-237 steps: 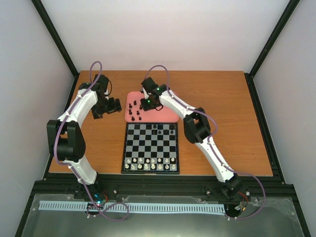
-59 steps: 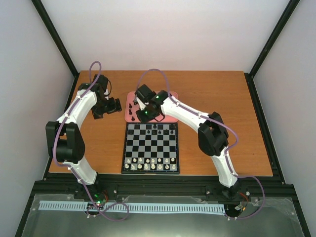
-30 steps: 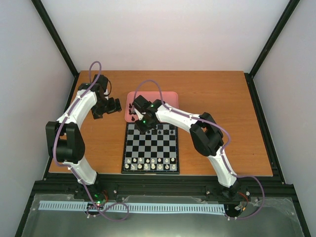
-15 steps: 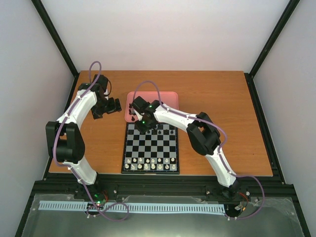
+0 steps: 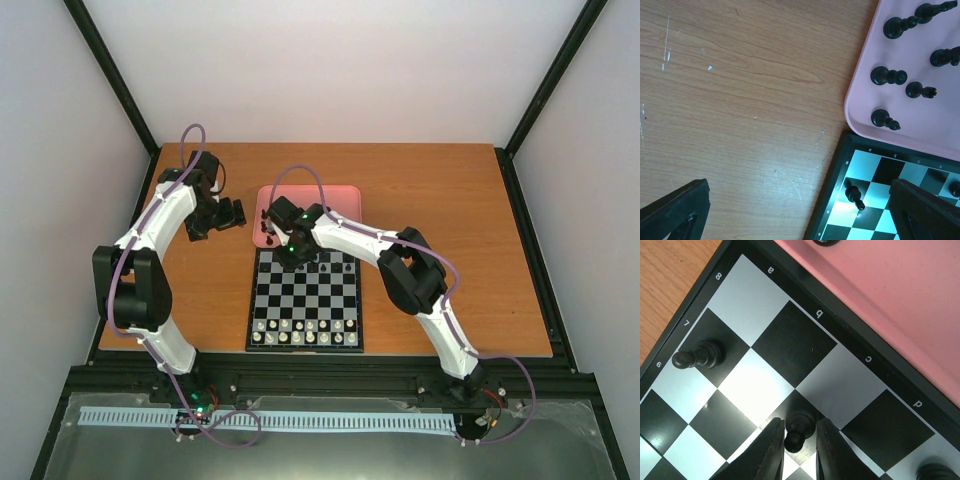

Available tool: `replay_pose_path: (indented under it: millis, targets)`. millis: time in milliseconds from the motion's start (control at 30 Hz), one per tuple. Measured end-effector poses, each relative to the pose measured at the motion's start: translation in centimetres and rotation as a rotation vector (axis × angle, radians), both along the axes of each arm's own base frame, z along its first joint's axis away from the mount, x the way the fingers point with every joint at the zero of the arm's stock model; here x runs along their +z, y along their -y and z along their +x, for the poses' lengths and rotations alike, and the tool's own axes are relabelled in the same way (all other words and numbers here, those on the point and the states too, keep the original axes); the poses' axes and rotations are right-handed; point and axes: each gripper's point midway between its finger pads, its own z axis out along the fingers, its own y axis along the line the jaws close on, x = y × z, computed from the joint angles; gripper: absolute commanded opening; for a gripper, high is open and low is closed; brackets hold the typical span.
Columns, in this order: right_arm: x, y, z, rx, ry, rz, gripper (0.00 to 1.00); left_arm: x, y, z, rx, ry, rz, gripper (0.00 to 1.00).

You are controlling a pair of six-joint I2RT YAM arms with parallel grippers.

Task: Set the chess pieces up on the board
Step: Place the chess piece on the chessboard, then pick up the chess piece from the storage box.

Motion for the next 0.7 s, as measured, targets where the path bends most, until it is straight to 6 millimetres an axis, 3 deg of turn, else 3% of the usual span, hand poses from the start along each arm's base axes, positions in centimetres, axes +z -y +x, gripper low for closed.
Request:
replay_pose_path:
  millis: [267, 700]
  targets:
    - [0.2, 0.1, -0.1, 0.004, -0.003, -0.005, 0.29, 0.0, 0.0, 0.0, 0.000, 0.000, 0.000, 1.00]
    - [3.4, -1.3, 0.7, 0.015, 0.022, 0.053, 0.32, 0.0, 0.0, 0.0, 0.000, 0.001, 0.000, 1.00]
